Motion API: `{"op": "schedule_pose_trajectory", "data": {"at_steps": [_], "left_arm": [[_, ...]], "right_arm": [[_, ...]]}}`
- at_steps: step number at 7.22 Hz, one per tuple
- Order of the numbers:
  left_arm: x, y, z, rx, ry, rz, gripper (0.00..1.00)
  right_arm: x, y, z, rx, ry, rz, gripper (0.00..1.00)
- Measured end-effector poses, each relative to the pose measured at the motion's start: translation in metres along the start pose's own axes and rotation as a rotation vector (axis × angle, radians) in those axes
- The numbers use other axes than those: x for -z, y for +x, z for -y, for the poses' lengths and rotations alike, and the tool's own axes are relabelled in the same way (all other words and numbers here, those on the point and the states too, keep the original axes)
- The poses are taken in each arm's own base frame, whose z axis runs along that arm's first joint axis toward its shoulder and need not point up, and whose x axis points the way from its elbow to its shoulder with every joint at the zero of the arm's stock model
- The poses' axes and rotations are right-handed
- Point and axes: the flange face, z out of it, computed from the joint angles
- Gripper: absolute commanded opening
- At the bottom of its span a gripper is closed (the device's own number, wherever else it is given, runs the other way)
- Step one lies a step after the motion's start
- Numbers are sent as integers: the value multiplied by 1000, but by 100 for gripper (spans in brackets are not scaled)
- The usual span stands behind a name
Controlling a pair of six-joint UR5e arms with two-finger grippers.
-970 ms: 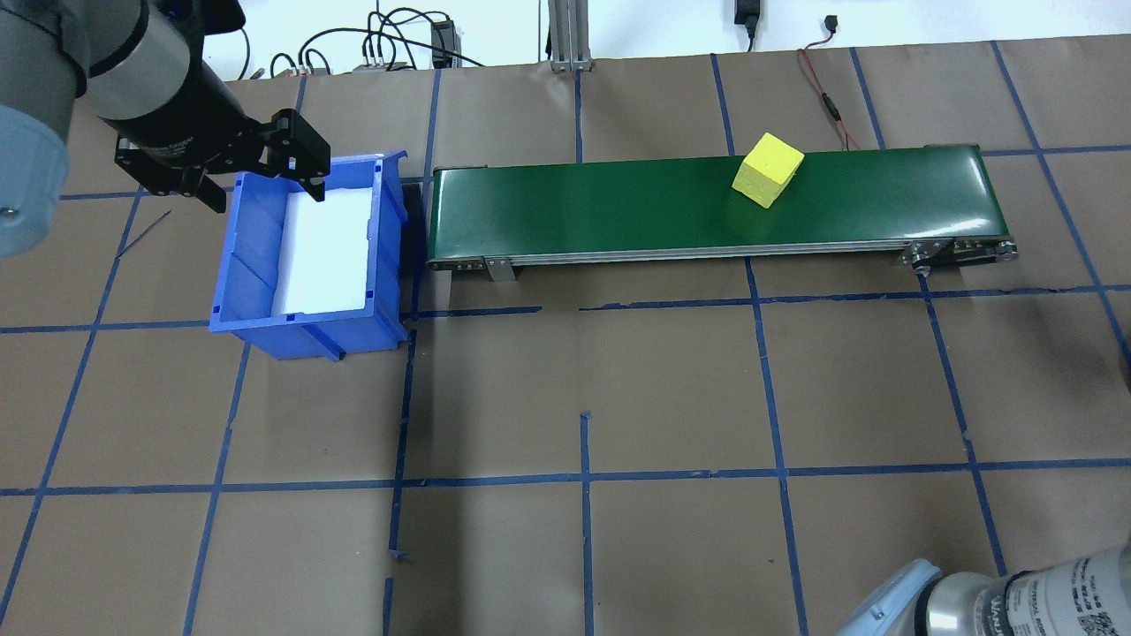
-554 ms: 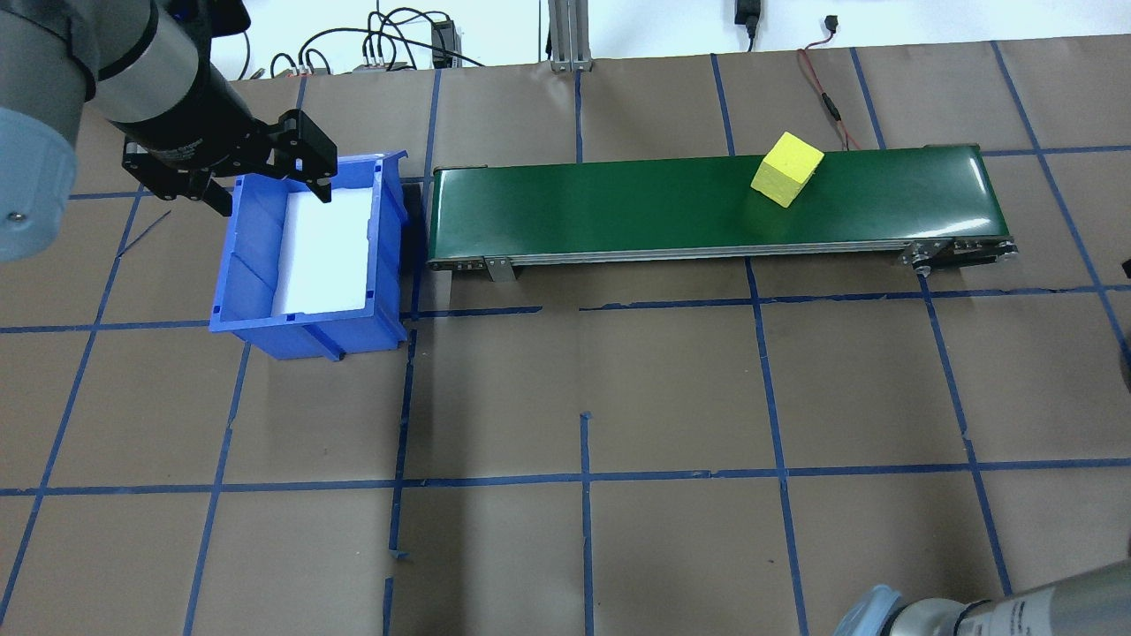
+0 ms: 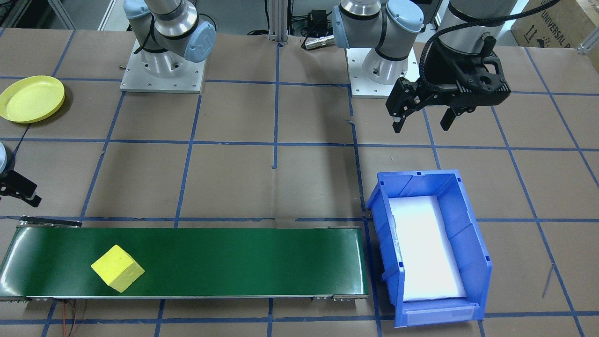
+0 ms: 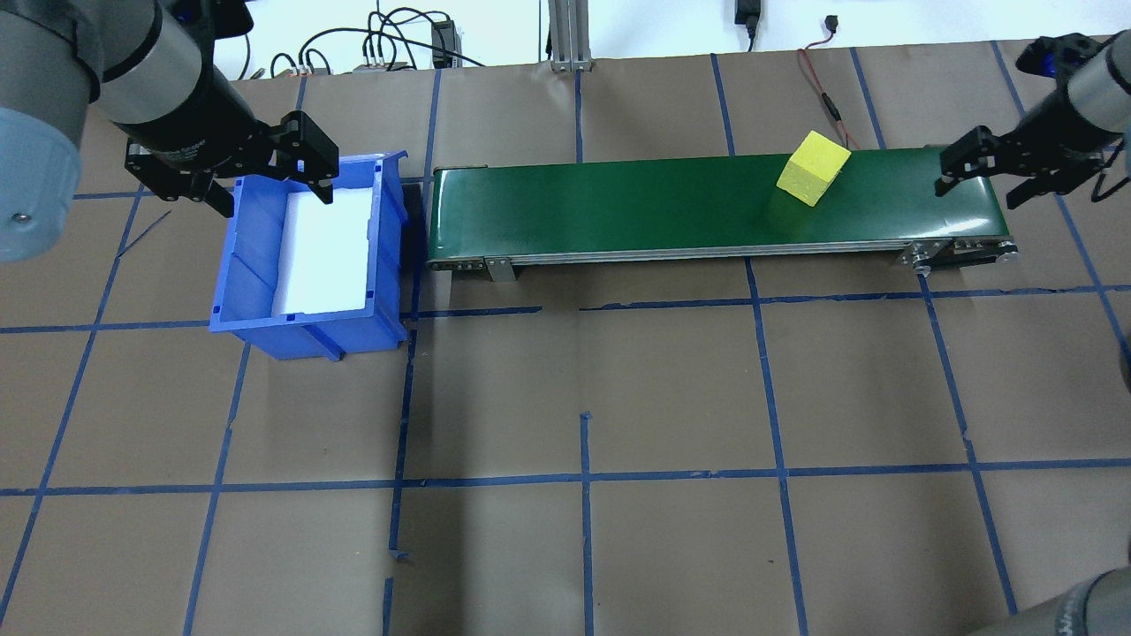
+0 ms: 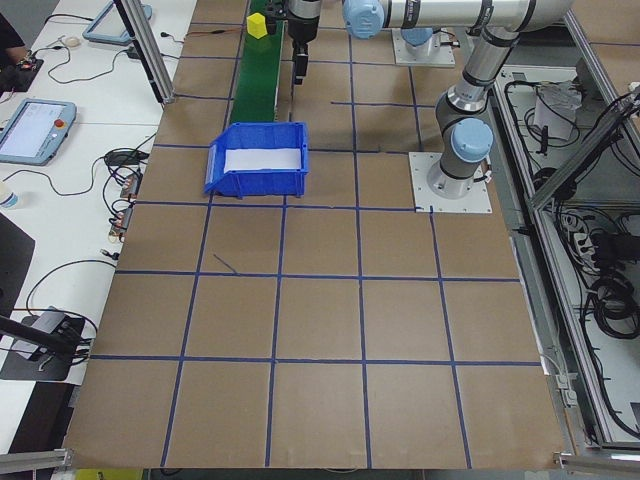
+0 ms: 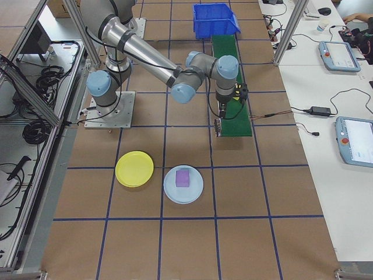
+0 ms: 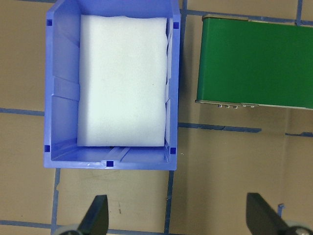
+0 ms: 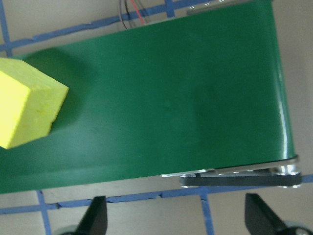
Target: Move block left to right into plate
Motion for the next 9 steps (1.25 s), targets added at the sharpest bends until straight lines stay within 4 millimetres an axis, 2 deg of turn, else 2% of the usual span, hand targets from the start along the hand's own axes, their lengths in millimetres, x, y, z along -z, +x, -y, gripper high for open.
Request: {"op": "schedule_pose_trajectory", "data": {"at_steps": [1,3,6,7,8,9], "left_arm": [[0,0,0,-3,0,0,100],[0,0,-1,-7,0,0,100],[0,0,-1,-8,0,-1,100],[0,0,-1,-9,0,-1,100],[0,0,-1,-10,1,-1,100],[0,0,-1,-9,-1,-3,100]], "right_arm": [[-12,-24,10,-73,9,23,100],[-29,-54,21,-219,23,86,100],[-48,-62,41,-304,53,135,99],[-55,-60,49,-302,62,134,87],[-64,-56,54,-295,75,120,53],[-71,-52,56,-282,82,101,39]]}}
